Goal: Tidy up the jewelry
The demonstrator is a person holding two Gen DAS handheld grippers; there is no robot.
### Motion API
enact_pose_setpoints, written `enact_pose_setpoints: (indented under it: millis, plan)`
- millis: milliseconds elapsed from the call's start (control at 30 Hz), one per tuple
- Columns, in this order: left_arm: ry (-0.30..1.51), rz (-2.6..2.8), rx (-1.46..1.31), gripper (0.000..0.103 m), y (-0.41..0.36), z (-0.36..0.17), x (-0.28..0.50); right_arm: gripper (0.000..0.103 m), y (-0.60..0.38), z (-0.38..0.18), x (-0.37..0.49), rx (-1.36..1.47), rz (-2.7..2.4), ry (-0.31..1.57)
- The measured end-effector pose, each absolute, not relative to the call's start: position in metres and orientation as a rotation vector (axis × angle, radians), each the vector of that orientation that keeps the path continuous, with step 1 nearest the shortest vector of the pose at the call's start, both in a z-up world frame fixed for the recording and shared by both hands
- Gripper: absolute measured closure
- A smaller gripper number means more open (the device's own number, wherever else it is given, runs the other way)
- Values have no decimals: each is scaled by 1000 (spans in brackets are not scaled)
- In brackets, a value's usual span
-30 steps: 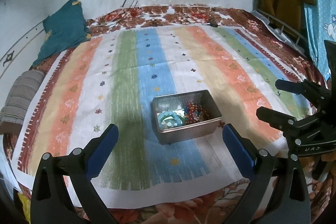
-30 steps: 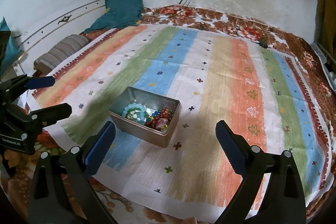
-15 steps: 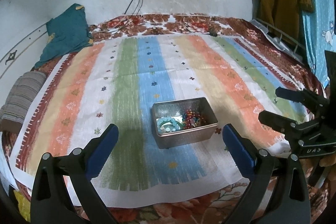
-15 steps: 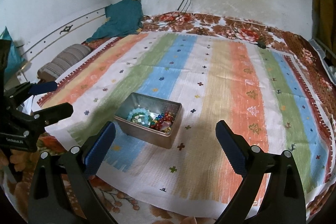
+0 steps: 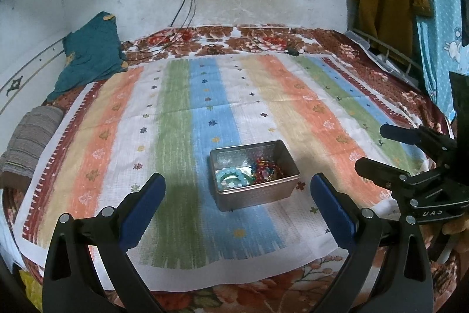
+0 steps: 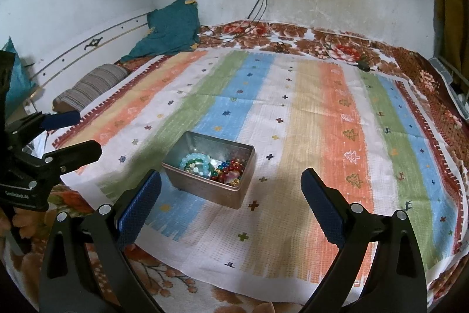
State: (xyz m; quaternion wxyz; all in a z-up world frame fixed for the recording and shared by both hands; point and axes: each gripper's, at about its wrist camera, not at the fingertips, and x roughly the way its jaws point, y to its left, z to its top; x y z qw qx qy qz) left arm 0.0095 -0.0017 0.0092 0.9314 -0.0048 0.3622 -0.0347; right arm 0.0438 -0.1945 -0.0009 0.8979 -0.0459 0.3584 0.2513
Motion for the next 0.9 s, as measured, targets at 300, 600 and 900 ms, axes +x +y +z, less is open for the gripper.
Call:
enact_pose_setpoints:
  millis: [300,600,900]
  plan:
    - [739,-71,-7,6,-3,10,9,6,-195,-2,44,-95,519,746]
    - [731,-77,10,6,-4,14,10,6,-196,-2,44,-95,519,745]
    - [731,-76,11,6,-5,14,9,6,-195,-1,44,-98,518,745]
